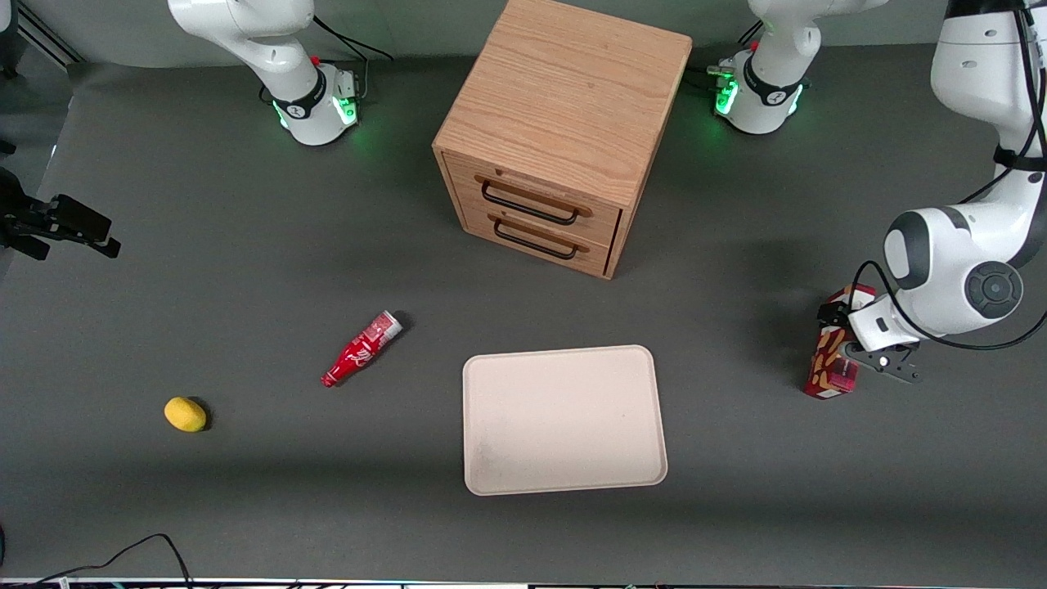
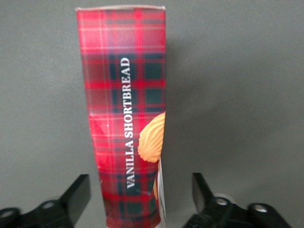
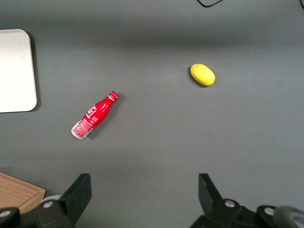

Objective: Place red cookie box on tray
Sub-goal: 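Close the left gripper on the cookie box and lift it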

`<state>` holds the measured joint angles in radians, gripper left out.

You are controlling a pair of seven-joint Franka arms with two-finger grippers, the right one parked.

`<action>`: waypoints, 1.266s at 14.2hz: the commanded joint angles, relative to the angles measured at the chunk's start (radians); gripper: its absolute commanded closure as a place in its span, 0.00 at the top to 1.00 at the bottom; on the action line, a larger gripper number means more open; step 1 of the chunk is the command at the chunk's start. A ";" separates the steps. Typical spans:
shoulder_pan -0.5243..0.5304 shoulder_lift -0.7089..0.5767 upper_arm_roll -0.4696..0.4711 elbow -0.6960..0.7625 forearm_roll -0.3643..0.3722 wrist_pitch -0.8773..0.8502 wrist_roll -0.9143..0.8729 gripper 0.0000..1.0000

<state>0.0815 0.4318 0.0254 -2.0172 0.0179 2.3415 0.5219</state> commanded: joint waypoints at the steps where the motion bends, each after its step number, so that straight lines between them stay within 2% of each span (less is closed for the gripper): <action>1: -0.005 -0.004 0.005 -0.011 -0.042 0.028 0.006 0.10; 2: -0.008 0.001 0.005 -0.011 -0.042 0.036 0.007 0.00; 10: -0.005 -0.027 0.007 0.012 -0.042 -0.001 0.023 0.00; 13: -0.006 -0.100 0.010 0.119 -0.044 -0.215 0.004 0.00; 15: -0.008 -0.119 0.008 0.243 -0.045 -0.388 0.000 0.00; 18: -0.012 -0.139 -0.004 0.455 -0.042 -0.656 -0.109 0.00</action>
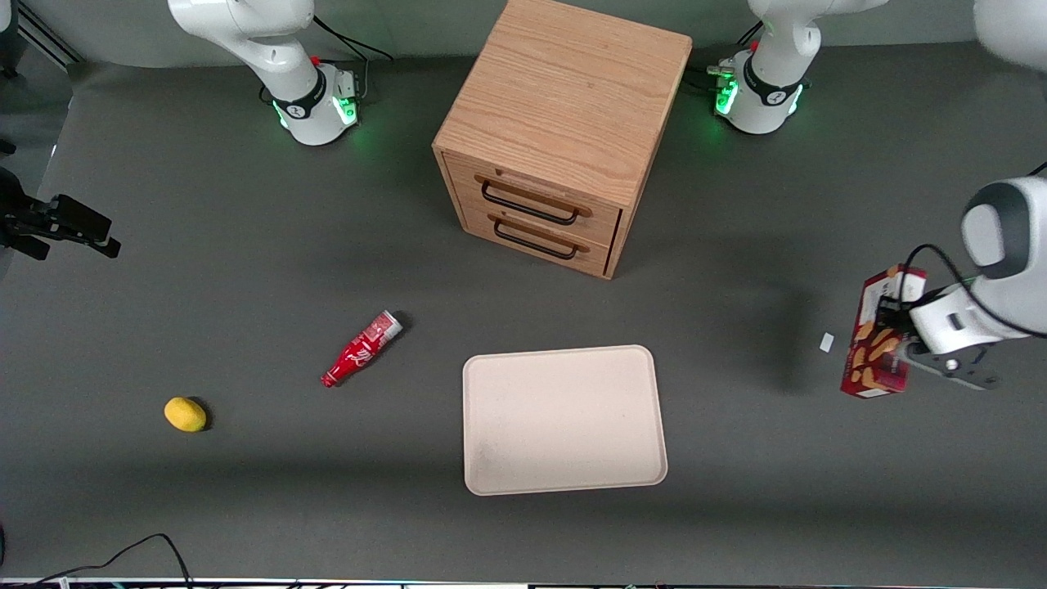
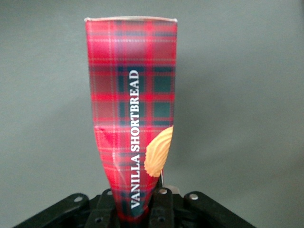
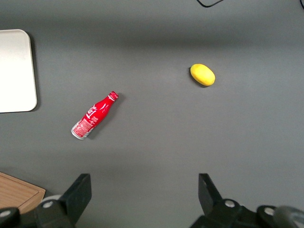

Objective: Place red cookie box on tray
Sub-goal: 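Carry the cookie box with the left gripper over the cream tray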

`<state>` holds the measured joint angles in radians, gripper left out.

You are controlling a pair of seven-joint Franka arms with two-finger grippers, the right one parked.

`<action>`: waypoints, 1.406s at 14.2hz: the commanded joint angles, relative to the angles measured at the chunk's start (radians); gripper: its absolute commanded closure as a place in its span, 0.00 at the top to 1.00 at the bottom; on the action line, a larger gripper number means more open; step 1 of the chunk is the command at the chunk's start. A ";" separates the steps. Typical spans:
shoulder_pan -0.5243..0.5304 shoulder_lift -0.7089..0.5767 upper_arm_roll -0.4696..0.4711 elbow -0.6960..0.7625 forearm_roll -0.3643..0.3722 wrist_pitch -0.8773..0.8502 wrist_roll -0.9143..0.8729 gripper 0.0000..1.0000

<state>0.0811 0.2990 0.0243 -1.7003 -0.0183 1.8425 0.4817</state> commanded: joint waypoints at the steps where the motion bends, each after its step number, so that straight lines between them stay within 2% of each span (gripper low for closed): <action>1: -0.015 -0.012 -0.018 0.207 -0.006 -0.242 -0.109 0.00; 5: -0.015 -0.012 -0.151 0.421 -0.008 -0.474 -0.387 0.00; 8: -0.015 -0.008 -0.309 0.432 0.004 -0.459 -0.647 0.00; 12: -0.018 0.080 -0.472 0.412 0.026 -0.274 -0.862 0.00; 14: -0.020 0.153 -0.550 0.378 0.116 -0.143 -0.978 0.00; 18: -0.046 0.302 -0.593 0.349 0.260 0.069 -1.120 0.00; 20: -0.050 0.353 -0.595 0.349 0.294 0.125 -1.124 0.00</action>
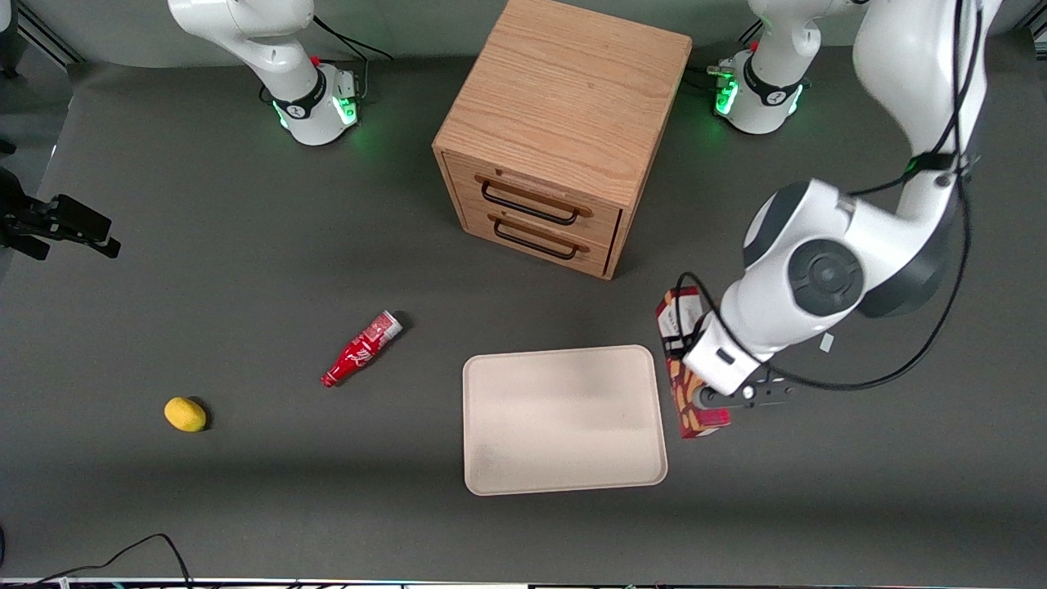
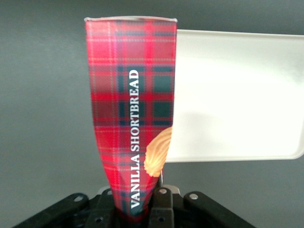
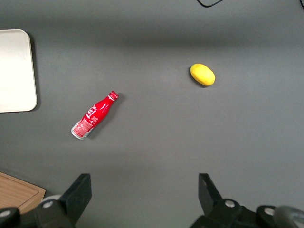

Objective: Place red cookie box on tray
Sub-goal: 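Carry the cookie box with the left gripper over the cream tray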

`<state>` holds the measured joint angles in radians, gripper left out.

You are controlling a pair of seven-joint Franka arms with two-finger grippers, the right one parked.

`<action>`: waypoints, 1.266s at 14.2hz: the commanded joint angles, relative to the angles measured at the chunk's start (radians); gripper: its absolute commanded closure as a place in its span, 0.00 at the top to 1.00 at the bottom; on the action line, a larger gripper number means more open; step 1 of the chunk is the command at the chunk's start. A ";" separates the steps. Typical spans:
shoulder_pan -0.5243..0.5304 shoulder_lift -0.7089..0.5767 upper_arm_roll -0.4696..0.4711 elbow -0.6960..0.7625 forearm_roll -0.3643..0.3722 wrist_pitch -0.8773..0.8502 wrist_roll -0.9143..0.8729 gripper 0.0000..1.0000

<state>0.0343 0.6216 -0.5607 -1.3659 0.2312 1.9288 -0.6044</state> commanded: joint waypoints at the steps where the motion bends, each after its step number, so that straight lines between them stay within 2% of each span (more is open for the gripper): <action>1: -0.014 0.062 -0.011 0.014 0.078 0.089 -0.064 0.00; 3: -0.033 0.124 -0.011 0.014 0.166 0.142 -0.116 0.00; 4: -0.034 0.151 -0.011 0.014 0.184 0.156 -0.112 0.00; 13: -0.056 0.254 -0.011 0.011 0.293 0.271 -0.167 0.00; 17: -0.056 0.260 -0.011 0.002 0.300 0.286 -0.202 0.00; 18: -0.057 0.260 -0.011 0.001 0.301 0.286 -0.218 0.24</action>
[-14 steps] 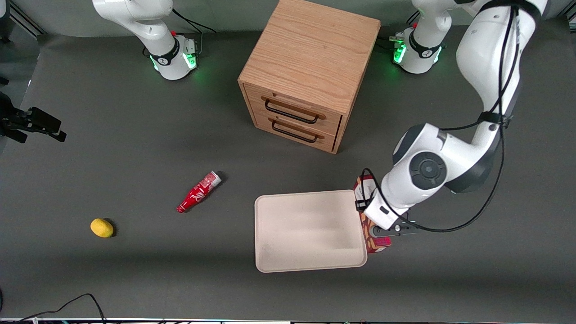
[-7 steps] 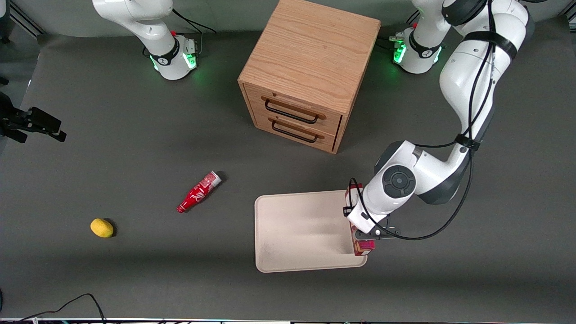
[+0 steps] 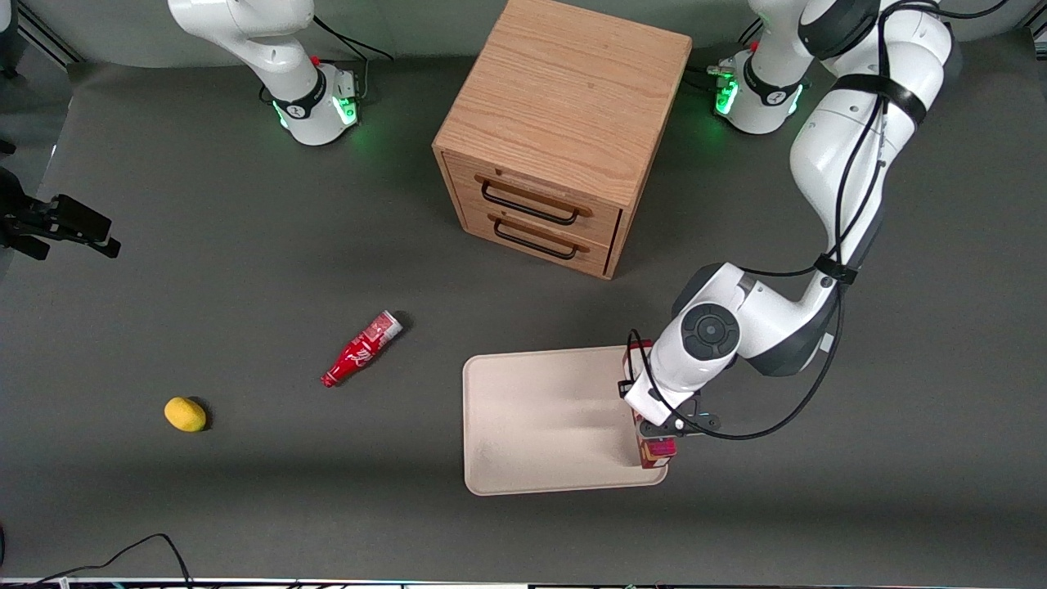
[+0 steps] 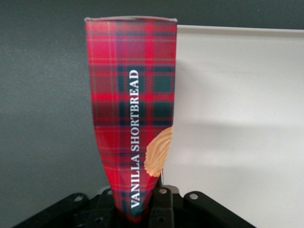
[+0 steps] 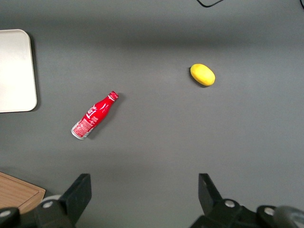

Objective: Place red cookie box on tray
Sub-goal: 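Lower the cookie box onto the tray and open the left gripper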

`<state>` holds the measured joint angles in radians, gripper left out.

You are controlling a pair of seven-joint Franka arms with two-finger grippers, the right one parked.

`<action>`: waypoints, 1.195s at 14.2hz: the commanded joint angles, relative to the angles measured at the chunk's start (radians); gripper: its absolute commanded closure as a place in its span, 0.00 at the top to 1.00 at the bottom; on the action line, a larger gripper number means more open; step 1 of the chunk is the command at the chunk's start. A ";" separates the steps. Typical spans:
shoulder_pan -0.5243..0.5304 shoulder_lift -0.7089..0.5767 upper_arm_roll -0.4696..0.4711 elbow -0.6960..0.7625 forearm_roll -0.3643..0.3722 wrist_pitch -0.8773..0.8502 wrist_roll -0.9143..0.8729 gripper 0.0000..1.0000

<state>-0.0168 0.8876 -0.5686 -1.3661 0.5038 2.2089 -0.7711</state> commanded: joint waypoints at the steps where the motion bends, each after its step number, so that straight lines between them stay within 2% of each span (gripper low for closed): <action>1: -0.005 -0.007 -0.004 -0.008 0.029 0.005 -0.056 0.52; 2: -0.005 -0.012 -0.004 -0.011 0.027 -0.006 -0.059 1.00; 6: -0.003 -0.038 -0.014 -0.010 0.024 -0.046 -0.059 1.00; 10: 0.011 -0.148 -0.056 0.002 -0.004 -0.251 -0.042 1.00; 13: 0.021 -0.284 -0.053 0.009 -0.108 -0.352 -0.016 1.00; 15: 0.035 -0.364 -0.028 0.041 -0.206 -0.470 0.089 1.00; 17: 0.028 -0.494 0.105 0.042 -0.356 -0.549 0.217 1.00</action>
<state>0.0070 0.5224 -0.5739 -1.3067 0.2746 1.7281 -0.6816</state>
